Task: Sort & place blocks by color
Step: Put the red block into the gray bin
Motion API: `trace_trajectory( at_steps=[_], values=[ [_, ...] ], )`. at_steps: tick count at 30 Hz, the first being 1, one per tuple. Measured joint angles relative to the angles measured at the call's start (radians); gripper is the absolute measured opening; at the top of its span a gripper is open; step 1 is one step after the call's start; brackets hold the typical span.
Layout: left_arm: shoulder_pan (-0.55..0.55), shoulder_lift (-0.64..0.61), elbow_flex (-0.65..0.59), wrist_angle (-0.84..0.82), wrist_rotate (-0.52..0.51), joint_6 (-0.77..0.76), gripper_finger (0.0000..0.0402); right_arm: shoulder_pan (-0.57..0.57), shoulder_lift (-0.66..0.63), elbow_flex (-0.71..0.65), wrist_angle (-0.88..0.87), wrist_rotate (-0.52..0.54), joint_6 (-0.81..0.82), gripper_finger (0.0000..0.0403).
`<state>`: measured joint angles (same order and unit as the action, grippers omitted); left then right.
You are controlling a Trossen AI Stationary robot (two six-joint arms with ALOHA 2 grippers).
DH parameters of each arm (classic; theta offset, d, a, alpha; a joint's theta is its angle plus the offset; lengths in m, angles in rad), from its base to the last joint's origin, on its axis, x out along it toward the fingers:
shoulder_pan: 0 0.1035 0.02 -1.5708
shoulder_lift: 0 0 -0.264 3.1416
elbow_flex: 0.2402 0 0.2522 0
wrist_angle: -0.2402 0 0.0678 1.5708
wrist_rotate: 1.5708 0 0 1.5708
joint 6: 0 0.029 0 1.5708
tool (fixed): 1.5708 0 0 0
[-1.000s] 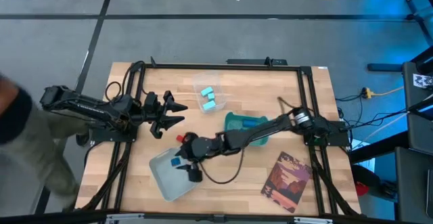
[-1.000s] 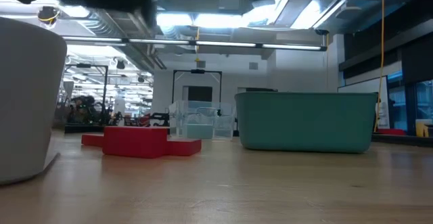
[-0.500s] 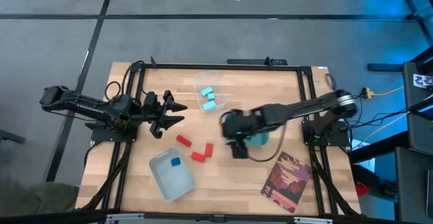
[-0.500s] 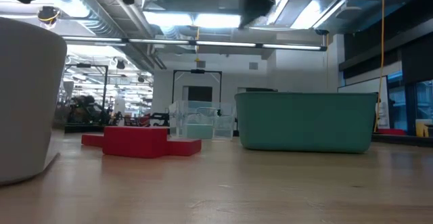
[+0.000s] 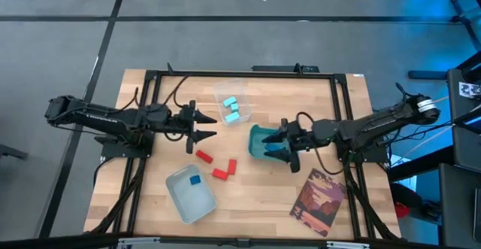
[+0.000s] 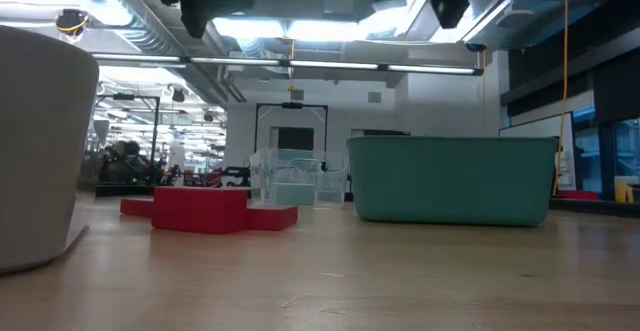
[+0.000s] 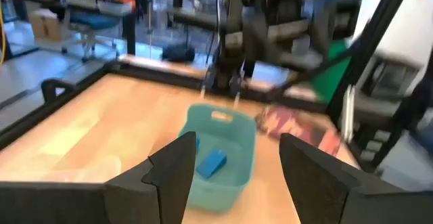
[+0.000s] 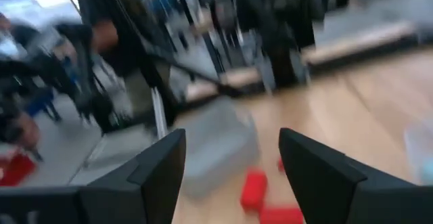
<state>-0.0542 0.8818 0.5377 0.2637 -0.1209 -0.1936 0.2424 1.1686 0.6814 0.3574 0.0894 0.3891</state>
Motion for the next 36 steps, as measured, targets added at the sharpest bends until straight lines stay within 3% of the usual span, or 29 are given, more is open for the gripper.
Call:
trace_trajectory(
  at_steps=[4, 10, 13, 16, 21, 27, 36],
  values=[
    [0.000, 0.030, 0.043, -0.045, 0.000, 0.021, 0.0206, -0.003, -0.023, -0.063, 0.175, 0.054, -0.031, 0.0241],
    [0.000, 0.040, 0.050, -0.110, 0.012, 0.013, 0.0206, -0.003, -0.023, -0.067, 0.185, 0.115, -0.031, 0.0241],
    [0.019, 0.061, 0.114, -0.330, 0.059, -0.058, 0.0206, -0.003, -0.023, -0.067, 0.183, 0.115, -0.031, 0.0241],
    [0.052, 0.138, 0.259, -0.637, 0.151, -0.084, 0.0206, -0.003, -0.022, -0.067, 0.183, 0.125, -0.031, 0.0241],
    [0.069, 0.348, 0.466, -0.959, 0.271, 0.060, 0.0206, -0.003, -0.022, -0.067, 0.179, 0.174, -0.033, 0.0241],
    [0.035, 0.588, 0.555, -1.005, 0.286, 0.291, 0.0206, -0.003, -0.022, -0.067, 0.174, 0.179, -0.034, 0.0241],
    [0.006, 0.822, 0.567, -1.018, 0.382, 0.262, 0.0206, -0.003, -0.022, -0.067, 0.163, 0.181, -0.056, 0.0241]
  ],
)
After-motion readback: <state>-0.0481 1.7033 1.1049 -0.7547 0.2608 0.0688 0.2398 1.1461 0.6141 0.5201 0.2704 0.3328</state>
